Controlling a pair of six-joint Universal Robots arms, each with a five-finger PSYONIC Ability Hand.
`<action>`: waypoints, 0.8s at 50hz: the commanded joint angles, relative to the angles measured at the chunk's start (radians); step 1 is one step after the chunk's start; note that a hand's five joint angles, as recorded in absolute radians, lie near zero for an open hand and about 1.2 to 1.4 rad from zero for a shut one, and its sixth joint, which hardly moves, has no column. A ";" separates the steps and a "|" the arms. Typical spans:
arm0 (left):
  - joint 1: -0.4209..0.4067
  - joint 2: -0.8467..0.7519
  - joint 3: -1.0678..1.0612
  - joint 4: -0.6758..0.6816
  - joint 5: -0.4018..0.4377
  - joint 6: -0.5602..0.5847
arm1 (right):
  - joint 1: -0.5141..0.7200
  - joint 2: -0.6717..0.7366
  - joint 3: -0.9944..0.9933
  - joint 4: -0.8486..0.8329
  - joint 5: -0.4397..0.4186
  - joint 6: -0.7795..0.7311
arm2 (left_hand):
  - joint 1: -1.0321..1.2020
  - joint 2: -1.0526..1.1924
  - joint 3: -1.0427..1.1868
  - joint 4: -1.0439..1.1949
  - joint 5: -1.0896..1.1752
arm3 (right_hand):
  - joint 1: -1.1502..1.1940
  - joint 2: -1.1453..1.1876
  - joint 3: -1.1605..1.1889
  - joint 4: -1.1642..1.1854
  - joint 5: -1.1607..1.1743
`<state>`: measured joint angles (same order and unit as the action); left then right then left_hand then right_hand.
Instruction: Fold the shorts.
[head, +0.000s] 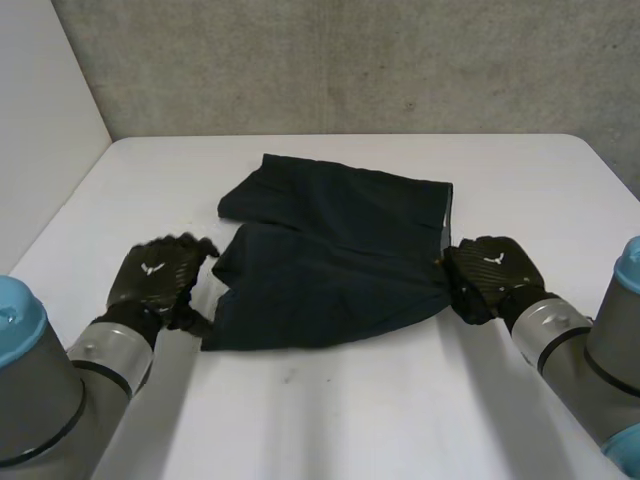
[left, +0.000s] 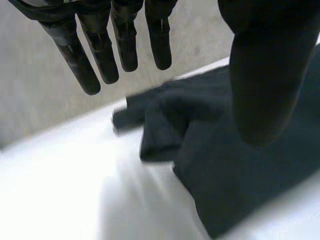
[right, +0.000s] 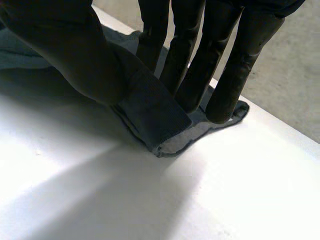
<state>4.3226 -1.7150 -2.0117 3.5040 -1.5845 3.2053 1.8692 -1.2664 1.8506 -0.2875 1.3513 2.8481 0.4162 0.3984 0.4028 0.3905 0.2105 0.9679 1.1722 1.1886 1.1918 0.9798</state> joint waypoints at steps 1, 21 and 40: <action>0.028 -0.052 0.010 -0.095 0.026 -0.038 | -0.013 0.004 -0.004 -0.002 -0.001 0.008 | 0.111 0.129 0.124 0.137 0.142 | 0.428 0.224 0.208 0.204 0.242; 0.008 -0.185 0.044 -0.059 0.029 0.016 | -0.016 0.010 0.001 -0.015 -0.018 0.010 | 0.097 0.115 0.110 0.122 0.128 | 0.428 0.224 0.208 0.204 0.242; -0.024 -0.328 0.143 0.015 0.023 0.071 | -0.012 0.015 0.007 -0.021 -0.018 0.010 | 0.244 0.261 0.257 0.269 0.275 | 0.428 0.224 0.208 0.204 0.242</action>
<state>4.3081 -2.0105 -1.8862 3.5104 -1.5604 3.2755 1.8546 -1.2524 1.8552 -0.3043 1.3330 2.8580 0.5320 0.5307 0.5281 0.5338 0.3591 0.9679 1.1722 1.1886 1.1918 0.9798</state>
